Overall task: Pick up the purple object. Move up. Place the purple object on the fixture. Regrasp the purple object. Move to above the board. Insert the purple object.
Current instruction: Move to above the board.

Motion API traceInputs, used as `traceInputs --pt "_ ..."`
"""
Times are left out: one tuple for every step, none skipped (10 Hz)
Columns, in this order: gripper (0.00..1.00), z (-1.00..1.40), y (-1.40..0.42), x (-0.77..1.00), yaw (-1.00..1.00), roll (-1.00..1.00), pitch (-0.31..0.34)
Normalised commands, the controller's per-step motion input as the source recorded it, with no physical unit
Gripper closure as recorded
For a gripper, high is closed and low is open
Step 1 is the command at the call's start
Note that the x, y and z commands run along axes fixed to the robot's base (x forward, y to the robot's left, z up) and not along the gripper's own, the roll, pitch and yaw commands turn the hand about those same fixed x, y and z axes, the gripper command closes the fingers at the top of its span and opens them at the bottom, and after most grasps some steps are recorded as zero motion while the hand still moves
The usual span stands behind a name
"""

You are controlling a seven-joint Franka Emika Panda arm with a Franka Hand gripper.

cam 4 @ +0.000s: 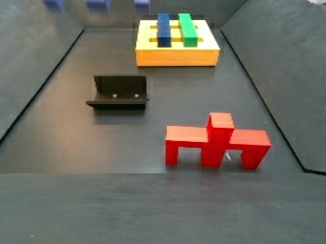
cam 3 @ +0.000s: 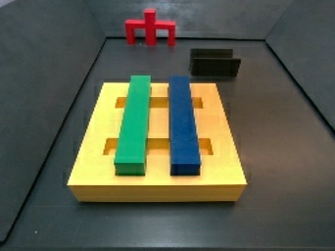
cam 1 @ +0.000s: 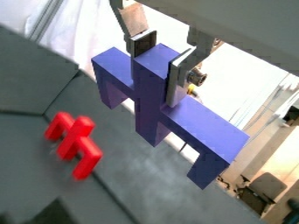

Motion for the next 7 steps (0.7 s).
traceInputs --pt "1.00 0.36 -0.01 0.02 0.03 0.00 0.076" --pt "1.00 0.28 -1.40 -0.98 -0.01 -1.00 0.115" --pt "1.00 0.27 -1.40 -0.99 -0.01 -1.00 0.109" --pt "1.00 0.26 -1.40 -1.07 0.01 -1.00 0.091" --pt "1.00 0.25 -1.40 -1.08 0.01 -1.00 0.094" --pt "1.00 0.25 -1.40 -1.07 0.02 -1.00 0.089" --pt "1.00 0.15 -0.89 -0.70 0.03 -1.00 0.084"
